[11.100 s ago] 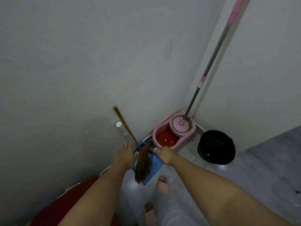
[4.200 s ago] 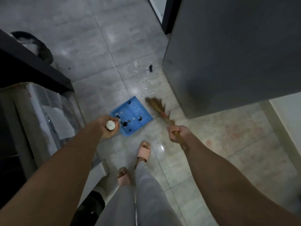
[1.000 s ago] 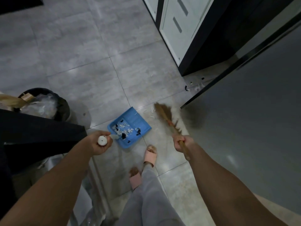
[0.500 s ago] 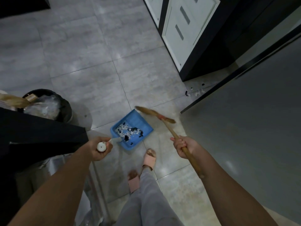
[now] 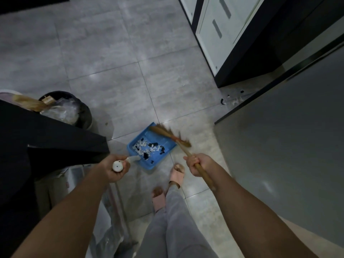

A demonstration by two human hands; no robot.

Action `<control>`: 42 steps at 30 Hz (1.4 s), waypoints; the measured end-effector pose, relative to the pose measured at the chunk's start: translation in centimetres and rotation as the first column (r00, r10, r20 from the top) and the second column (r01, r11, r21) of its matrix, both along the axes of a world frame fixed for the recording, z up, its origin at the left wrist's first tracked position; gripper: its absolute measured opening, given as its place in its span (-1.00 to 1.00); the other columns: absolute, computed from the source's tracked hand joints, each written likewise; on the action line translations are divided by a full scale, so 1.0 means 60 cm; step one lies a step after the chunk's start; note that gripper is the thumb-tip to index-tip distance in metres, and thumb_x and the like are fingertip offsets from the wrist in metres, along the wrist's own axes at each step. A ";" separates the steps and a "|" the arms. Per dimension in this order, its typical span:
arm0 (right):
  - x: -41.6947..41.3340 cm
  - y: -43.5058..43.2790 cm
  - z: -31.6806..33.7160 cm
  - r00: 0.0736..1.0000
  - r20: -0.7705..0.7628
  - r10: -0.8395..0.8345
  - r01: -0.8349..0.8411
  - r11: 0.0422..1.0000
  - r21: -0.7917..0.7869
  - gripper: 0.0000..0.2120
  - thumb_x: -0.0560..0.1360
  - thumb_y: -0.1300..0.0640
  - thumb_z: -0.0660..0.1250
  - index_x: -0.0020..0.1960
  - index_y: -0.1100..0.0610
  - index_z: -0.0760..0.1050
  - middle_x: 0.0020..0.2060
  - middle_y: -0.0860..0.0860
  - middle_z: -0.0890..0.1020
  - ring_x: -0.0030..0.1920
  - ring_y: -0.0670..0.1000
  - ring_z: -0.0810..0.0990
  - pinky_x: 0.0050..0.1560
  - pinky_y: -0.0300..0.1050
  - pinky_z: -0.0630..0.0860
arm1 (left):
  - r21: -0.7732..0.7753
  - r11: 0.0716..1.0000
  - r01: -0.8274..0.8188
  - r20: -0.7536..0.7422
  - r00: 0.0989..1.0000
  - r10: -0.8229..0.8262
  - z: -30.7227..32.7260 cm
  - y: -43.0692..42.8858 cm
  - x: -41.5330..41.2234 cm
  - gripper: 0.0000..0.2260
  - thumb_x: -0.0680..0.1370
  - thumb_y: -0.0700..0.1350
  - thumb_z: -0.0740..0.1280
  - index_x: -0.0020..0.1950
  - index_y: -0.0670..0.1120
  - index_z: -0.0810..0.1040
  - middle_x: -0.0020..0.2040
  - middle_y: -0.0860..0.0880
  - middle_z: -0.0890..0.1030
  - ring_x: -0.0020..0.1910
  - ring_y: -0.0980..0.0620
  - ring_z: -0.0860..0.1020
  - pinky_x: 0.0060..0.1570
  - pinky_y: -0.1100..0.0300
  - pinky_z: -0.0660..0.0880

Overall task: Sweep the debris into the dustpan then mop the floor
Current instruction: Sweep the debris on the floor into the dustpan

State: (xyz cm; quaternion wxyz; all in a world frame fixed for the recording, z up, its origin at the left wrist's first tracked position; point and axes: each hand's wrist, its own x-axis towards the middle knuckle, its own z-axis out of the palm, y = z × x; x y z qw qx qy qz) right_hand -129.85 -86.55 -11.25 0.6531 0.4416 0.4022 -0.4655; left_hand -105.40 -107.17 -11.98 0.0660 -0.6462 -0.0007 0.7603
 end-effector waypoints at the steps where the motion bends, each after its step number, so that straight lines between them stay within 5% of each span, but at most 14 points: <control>1: 0.002 0.009 0.007 1.000 0.013 0.019 -0.019 1.000 -0.003 -0.67 0.69 0.08 -0.02 -0.09 0.26 0.37 -0.68 0.03 0.29 -0.79 -0.07 0.26 -0.78 -0.36 0.20 | -0.005 1.000 -0.004 0.006 1.000 0.004 0.000 0.000 -0.001 -0.82 0.62 -0.14 0.17 -0.03 -0.28 0.36 -0.50 -0.16 0.43 -0.68 0.06 0.45 -0.66 0.34 0.45; 11: -0.023 0.052 0.084 0.996 -0.084 -0.036 0.038 0.999 0.016 -0.68 0.70 0.03 -0.01 0.03 0.22 0.40 -0.67 0.00 0.29 -0.78 -0.09 0.25 -0.77 -0.38 0.17 | -0.119 0.989 0.083 -0.018 0.996 -0.086 0.056 -0.001 -0.072 -0.84 0.64 -0.18 0.17 -0.11 -0.24 0.34 -0.41 -0.11 0.39 -0.69 0.04 0.44 -0.66 0.32 0.45; 17: -0.089 0.030 0.106 0.975 -0.135 -0.176 0.180 0.984 0.015 -0.62 0.69 0.05 -0.01 0.49 0.03 0.20 -0.67 0.01 0.29 -0.78 -0.09 0.25 -0.77 -0.38 0.20 | -0.198 0.955 0.220 0.001 0.974 -0.225 0.094 -0.022 -0.170 -0.81 0.63 -0.21 0.18 -0.18 -0.22 0.32 -0.59 -0.14 0.40 -0.71 0.04 0.43 -0.67 0.33 0.44; 23: -0.183 0.005 0.129 0.929 -0.096 -0.356 0.349 0.933 -0.085 -0.91 0.71 0.02 -0.04 0.12 -0.10 0.23 -0.67 0.02 0.31 -0.78 -0.07 0.27 -0.77 -0.36 0.21 | -0.200 0.928 0.314 -0.002 0.947 -0.321 0.135 -0.058 -0.289 -0.83 0.64 -0.19 0.16 -0.12 -0.24 0.33 -0.53 -0.14 0.41 -0.72 0.03 0.43 -0.67 0.34 0.44; 26: -0.231 -0.012 0.140 0.904 -0.096 -0.417 0.408 0.907 -0.106 -0.75 0.70 0.09 -0.03 0.32 -0.13 0.24 -0.66 0.03 0.30 -0.78 -0.07 0.27 -0.75 -0.38 0.20 | -0.222 0.923 0.315 -0.020 0.945 -0.328 0.152 -0.079 -0.352 -0.83 0.63 -0.21 0.16 -0.15 -0.23 0.33 -0.50 -0.12 0.39 -0.70 0.03 0.43 -0.65 0.35 0.45; 30: -0.286 -0.042 0.158 0.865 -0.104 -0.490 0.476 0.869 -0.135 -0.80 0.69 0.14 -0.02 0.12 -0.08 0.34 -0.67 0.03 0.29 -0.79 -0.06 0.27 -0.76 -0.37 0.21 | -0.233 0.913 0.335 -0.032 0.936 -0.351 0.168 -0.104 -0.419 -0.82 0.63 -0.20 0.17 -0.16 -0.22 0.33 -0.35 -0.09 0.35 -0.66 0.05 0.44 -0.65 0.34 0.45; 33: -0.320 -0.062 0.170 0.826 -0.130 -0.548 0.532 0.835 -0.141 -0.78 0.69 0.12 -0.02 0.28 -0.05 0.30 -0.67 0.01 0.29 -0.78 -0.08 0.27 -0.75 -0.38 0.21 | -0.237 0.900 0.365 -0.027 0.924 -0.382 0.174 -0.117 -0.460 -0.85 0.63 -0.20 0.19 -0.11 -0.22 0.32 -0.32 -0.10 0.36 -0.68 0.04 0.45 -0.66 0.32 0.45; 37: -0.366 -0.088 0.170 0.798 -0.182 -0.574 0.561 0.819 -0.123 -0.75 0.70 0.09 -0.02 -0.07 0.12 0.33 -0.68 0.01 0.30 -0.78 -0.10 0.26 -0.77 -0.36 0.21 | -0.250 0.873 0.419 -0.024 0.899 -0.438 0.173 -0.148 -0.519 -0.84 0.62 -0.22 0.19 -0.14 -0.22 0.32 -0.51 -0.15 0.43 -0.71 0.03 0.44 -0.67 0.32 0.44; 42: -0.428 -0.134 0.175 0.722 -0.239 -0.649 0.654 0.753 -0.070 -0.70 0.71 0.07 -0.04 0.41 -0.08 0.21 -0.70 0.01 0.28 -0.80 -0.10 0.25 -0.78 -0.37 0.21 | -0.234 0.819 0.523 0.000 0.843 -0.539 0.162 -0.213 -0.614 -0.82 0.60 -0.25 0.22 -0.18 -0.22 0.33 -0.57 -0.14 0.41 -0.65 0.02 0.45 -0.65 0.31 0.46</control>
